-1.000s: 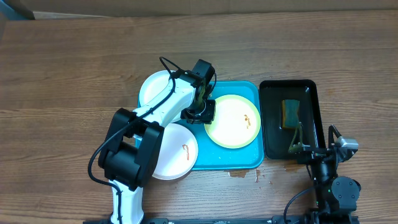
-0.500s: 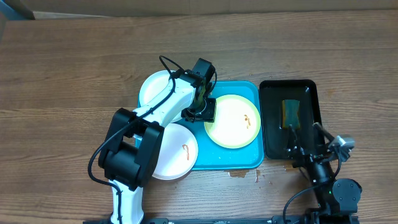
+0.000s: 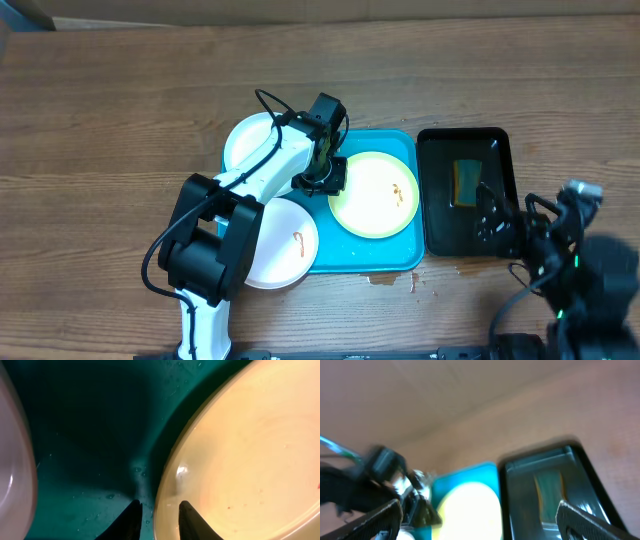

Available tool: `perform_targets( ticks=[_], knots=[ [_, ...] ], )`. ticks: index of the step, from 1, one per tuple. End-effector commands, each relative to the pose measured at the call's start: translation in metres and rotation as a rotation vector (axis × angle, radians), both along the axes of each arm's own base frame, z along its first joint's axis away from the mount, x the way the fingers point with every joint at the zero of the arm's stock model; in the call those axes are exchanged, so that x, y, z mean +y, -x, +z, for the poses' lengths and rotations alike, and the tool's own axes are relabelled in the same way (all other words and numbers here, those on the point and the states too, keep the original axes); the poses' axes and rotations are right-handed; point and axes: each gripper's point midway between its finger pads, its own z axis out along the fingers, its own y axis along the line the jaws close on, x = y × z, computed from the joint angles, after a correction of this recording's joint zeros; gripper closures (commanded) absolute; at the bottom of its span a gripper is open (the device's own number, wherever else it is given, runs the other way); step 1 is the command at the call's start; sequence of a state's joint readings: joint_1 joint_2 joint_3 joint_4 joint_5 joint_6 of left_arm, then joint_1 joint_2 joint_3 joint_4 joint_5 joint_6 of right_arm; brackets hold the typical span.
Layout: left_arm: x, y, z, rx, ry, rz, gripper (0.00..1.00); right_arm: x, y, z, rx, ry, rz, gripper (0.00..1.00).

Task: Clean dirty plates on tray and stack at the side
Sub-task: 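Reach the right gripper into the black tray and grasp the sponge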

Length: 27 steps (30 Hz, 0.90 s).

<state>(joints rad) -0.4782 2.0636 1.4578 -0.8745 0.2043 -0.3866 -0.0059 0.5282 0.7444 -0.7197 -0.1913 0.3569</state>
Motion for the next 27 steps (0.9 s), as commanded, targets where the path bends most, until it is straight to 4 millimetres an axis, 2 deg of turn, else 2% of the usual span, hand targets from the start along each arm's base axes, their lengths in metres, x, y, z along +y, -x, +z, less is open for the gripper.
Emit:
perform_targets(
  ticks=[1,4,6,10,12,13,16,23,27],
  knots=[
    [0.002,0.004,-0.005,0.015,-0.013,0.001,0.75,-0.003,-0.027,-0.013,0.214,0.056,0.012,0.00],
    [0.002,0.004,-0.006,0.016,-0.014,0.001,0.82,0.000,-0.049,-0.036,0.386,0.042,0.028,0.00],
    [0.002,0.004,-0.005,0.016,-0.013,0.001,0.96,0.001,-0.063,-0.058,0.485,0.036,0.037,0.00],
    [0.002,0.005,-0.006,0.020,-0.015,0.001,0.96,0.001,-0.076,-0.109,0.657,0.034,0.038,0.00],
    [0.002,0.005,-0.006,0.021,-0.016,0.001,0.96,-0.004,-0.078,-0.135,0.739,0.054,0.020,0.13],
    [0.002,0.005,-0.006,0.021,-0.016,0.001,0.96,-0.007,-0.079,-0.144,0.770,0.067,0.008,0.16],
    [0.002,0.005,-0.006,0.020,-0.015,0.001,0.96,-0.023,-0.077,-0.175,0.868,0.137,-0.049,0.17],
    [0.001,0.005,-0.006,0.020,-0.011,0.001,0.93,-0.029,-0.087,-0.215,0.937,0.171,-0.063,0.17],
    [0.001,0.004,-0.005,0.017,-0.010,0.000,0.91,-0.031,-0.094,-0.229,0.945,0.181,-0.069,0.18]
  ],
)
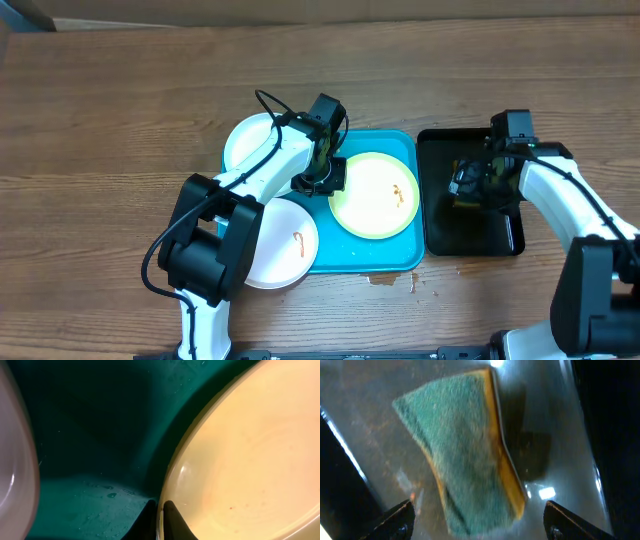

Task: Clean dirty plates on tray and stack at the side
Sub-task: 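Reach the right gripper into the black tray and grasp the sponge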

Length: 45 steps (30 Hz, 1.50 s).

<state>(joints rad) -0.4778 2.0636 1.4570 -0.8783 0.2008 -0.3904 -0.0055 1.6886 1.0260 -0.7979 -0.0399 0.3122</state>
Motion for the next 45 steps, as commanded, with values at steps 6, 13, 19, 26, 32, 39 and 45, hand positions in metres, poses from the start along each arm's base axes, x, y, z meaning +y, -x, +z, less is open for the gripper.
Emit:
perform_targets(
  ticks=[6,13,19,26,32,39,45],
  knots=[
    [0.000,0.004,-0.005,0.014,-0.005,-0.004,0.91,-0.007,-0.009,-0.020,0.025,0.047,0.004,0.46],
    [0.000,0.004,-0.005,0.015,-0.005,-0.004,0.91,-0.007,-0.006,-0.022,0.040,0.047,0.004,0.84],
    [0.000,0.004,-0.005,0.014,-0.005,-0.004,0.91,-0.007,-0.008,-0.022,0.031,0.047,0.003,0.35],
    [0.000,0.004,-0.005,0.014,-0.005,-0.004,0.91,-0.006,0.004,-0.028,0.072,0.046,0.004,0.36],
    [0.000,0.004,-0.005,0.014,-0.005,-0.004,0.91,-0.006,0.012,-0.033,0.092,0.046,0.005,0.96],
    [0.000,0.004,-0.005,0.014,-0.005,-0.004,0.90,-0.007,-0.013,-0.028,-0.008,0.051,0.029,0.23],
    [0.000,0.004,-0.005,0.014,-0.005,-0.004,0.90,-0.007,-0.030,-0.025,-0.077,0.053,0.027,0.23]
  ],
)
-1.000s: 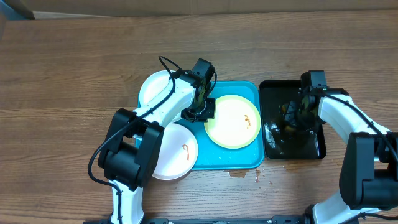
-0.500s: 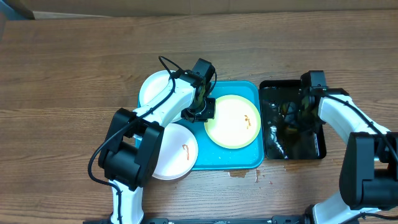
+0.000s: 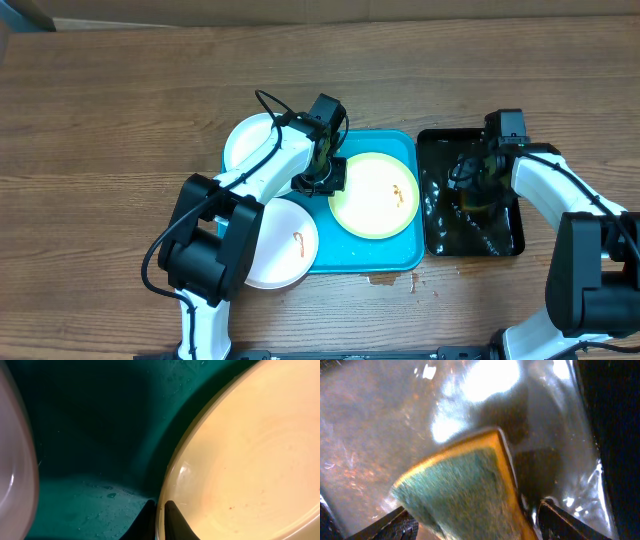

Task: Clean dirty plates on tray and stack at the side
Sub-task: 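Reach the right gripper into the black tray and grasp the sponge, then lift the sponge with the right gripper toward the yellow plate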

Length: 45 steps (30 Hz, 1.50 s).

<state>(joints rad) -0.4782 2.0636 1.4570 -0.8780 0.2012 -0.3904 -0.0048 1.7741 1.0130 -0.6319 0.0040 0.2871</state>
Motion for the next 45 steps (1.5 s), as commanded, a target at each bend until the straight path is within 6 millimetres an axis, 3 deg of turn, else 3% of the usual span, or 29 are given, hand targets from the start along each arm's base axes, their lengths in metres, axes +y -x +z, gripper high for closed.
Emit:
perform_targets(
  ticks=[1,4,9,11,12,13,14,15,21,23,25,27,28,30,33,35,38,42,45],
  knots=[
    [0.000,0.004,-0.005,0.014,-0.006,-0.004,0.90,0.001,-0.003,-0.002,-0.010,0.005,0.011,0.24],
    [0.000,0.003,-0.005,0.014,-0.006,-0.004,0.90,0.001,-0.002,-0.003,-0.006,0.004,0.011,0.32],
    [0.000,0.003,-0.005,0.014,-0.006,-0.004,0.90,0.001,0.004,-0.006,0.014,0.004,0.011,0.86],
    [0.000,0.003,-0.005,0.014,-0.006,-0.004,0.90,0.001,0.004,-0.006,0.013,0.004,0.011,0.87],
    [0.000,0.003,-0.005,0.013,-0.006,-0.004,0.90,0.001,0.003,-0.006,0.008,0.005,0.011,0.75],
    [0.000,0.003,-0.005,0.013,-0.005,-0.004,0.90,0.001,0.001,-0.006,-0.001,0.005,0.011,0.46],
    [0.000,0.003,-0.005,0.013,-0.006,-0.004,0.90,0.001,-0.002,-0.005,-0.013,0.005,0.011,0.26],
    [0.000,0.003,-0.005,0.013,-0.006,-0.004,0.89,0.001,-0.005,-0.004,-0.025,0.005,0.010,0.18],
    [0.000,0.003,-0.005,0.011,-0.004,-0.004,0.79,0.001,-0.024,0.002,-0.106,0.005,0.010,0.14],
    [0.000,0.003,-0.005,0.011,-0.004,-0.004,0.78,0.001,-0.025,0.002,-0.113,0.005,0.010,0.22],
    [0.000,0.003,-0.005,0.011,-0.004,-0.004,0.79,0.001,-0.024,0.002,-0.110,0.005,0.010,0.44],
    [0.000,0.003,-0.005,0.011,-0.005,-0.004,0.79,0.001,-0.023,0.001,-0.103,0.005,0.010,0.72],
    [0.000,0.003,-0.005,0.011,-0.004,-0.004,0.79,0.001,-0.022,0.001,-0.102,0.005,0.010,0.80],
    [0.000,0.003,-0.005,0.011,-0.004,-0.004,0.79,0.001,-0.021,-0.001,-0.099,0.005,0.010,0.83],
    [0.000,0.003,-0.005,0.011,-0.004,-0.004,0.79,0.001,-0.020,-0.001,-0.094,0.001,0.010,0.22],
    [0.000,0.003,-0.005,0.011,-0.004,-0.004,0.78,0.004,-0.020,-0.001,-0.095,-0.012,0.015,0.02],
    [0.000,0.003,-0.005,0.011,-0.004,-0.004,0.69,0.009,-0.018,0.000,-0.082,-0.040,0.023,0.00],
    [0.000,0.003,-0.005,0.010,-0.004,-0.004,0.69,0.010,-0.006,-0.002,-0.026,-0.046,0.022,0.21],
    [0.000,0.002,-0.005,0.009,-0.004,-0.004,0.71,0.008,0.005,-0.004,0.020,-0.036,0.014,0.64]
  ],
)
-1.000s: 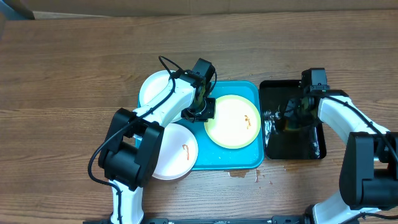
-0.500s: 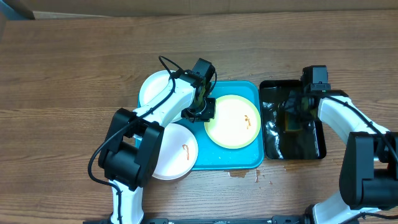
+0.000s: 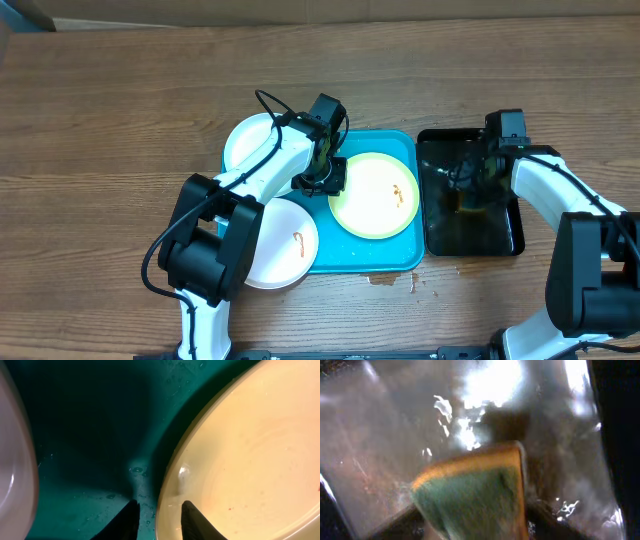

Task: Clean dirty plates on tray and stack at the side
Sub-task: 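Lift the sponge with the right gripper toward the yellow plate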

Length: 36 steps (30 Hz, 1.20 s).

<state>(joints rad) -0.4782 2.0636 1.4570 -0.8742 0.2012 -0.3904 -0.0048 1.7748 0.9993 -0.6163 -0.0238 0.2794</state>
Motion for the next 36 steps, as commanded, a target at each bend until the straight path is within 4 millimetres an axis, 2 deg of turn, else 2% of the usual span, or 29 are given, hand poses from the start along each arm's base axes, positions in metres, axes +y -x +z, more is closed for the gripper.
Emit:
perform_targets(
  ticks=[1,2,4,6,10,12,19,29,36],
  knots=[
    [0.000,0.003,-0.005,0.011,-0.005,-0.004,0.71,0.003,0.005,-0.001,0.025,-0.008,0.000,0.76],
    [0.000,0.002,-0.005,0.008,-0.003,-0.004,0.71,0.001,0.005,0.000,0.030,-0.002,0.000,0.85],
    [-0.001,0.000,-0.005,-0.001,0.001,-0.004,0.71,0.001,0.001,0.012,0.023,-0.001,-0.001,0.94],
    [-0.002,-0.001,-0.005,-0.005,0.003,-0.004,0.73,0.001,-0.002,0.027,0.024,0.000,0.000,0.96],
    [-0.001,-0.001,-0.005,-0.007,-0.001,-0.004,0.96,0.000,0.001,0.055,0.047,0.011,-0.001,0.96],
    [-0.001,-0.002,-0.005,-0.008,-0.005,-0.003,0.96,-0.002,0.006,0.062,0.058,0.027,0.000,0.96],
    [0.013,0.000,-0.007,-0.005,-0.071,0.006,0.96,0.001,0.020,0.064,0.106,0.093,0.030,0.96],
    [0.024,-0.001,-0.008,-0.014,-0.129,0.015,0.96,0.003,0.023,0.069,0.096,0.312,0.057,0.96],
    [0.030,-0.006,-0.009,-0.033,-0.156,0.044,0.93,0.018,0.017,0.069,0.066,0.295,0.107,0.96]
  ],
)
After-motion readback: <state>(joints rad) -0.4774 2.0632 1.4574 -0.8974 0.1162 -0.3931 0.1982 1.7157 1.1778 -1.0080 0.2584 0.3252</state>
